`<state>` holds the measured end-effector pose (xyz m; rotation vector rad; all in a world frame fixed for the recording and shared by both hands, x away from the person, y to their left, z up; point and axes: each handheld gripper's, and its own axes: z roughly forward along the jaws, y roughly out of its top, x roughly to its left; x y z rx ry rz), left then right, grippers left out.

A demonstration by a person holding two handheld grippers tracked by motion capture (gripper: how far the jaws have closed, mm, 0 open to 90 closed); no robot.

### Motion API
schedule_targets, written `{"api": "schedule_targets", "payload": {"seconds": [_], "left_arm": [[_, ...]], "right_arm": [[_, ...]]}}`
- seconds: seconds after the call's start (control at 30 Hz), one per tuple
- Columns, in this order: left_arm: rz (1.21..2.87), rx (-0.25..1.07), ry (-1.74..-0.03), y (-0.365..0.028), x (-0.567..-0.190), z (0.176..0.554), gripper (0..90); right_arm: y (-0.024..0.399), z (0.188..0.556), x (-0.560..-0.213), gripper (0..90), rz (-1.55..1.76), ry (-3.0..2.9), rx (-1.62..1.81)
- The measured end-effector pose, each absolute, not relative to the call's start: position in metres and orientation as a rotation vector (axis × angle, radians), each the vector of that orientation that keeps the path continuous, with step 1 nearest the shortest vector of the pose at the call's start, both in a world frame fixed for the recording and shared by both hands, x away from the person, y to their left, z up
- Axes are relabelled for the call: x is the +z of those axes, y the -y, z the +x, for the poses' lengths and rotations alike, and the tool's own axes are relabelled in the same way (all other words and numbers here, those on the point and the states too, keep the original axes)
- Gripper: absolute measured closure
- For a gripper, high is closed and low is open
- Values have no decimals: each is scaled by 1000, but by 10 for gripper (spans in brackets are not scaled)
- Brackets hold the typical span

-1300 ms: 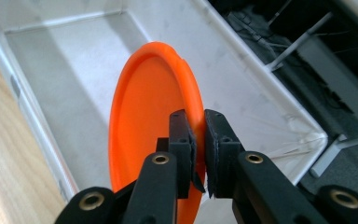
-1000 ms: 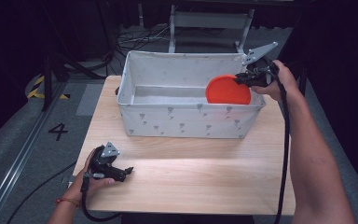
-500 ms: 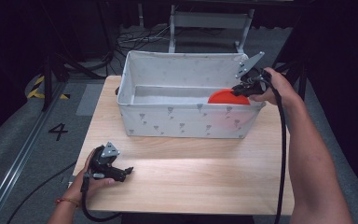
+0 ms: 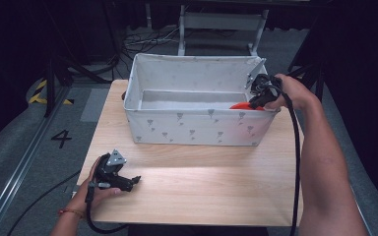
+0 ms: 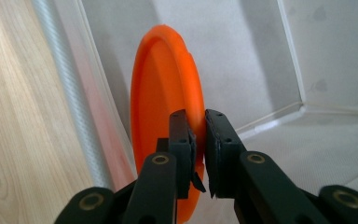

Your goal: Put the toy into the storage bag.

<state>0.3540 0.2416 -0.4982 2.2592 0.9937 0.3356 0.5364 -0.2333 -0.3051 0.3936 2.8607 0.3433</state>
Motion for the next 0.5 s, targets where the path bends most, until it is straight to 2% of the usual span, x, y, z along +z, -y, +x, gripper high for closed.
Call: {"api": "schedule_targets", "payload": {"seconds": [0.5], "left_arm": [[2258, 335, -994, -242, -498, 354, 5]], "right_arm": [[236, 539, -306, 791, 448, -2836, 323]]}}
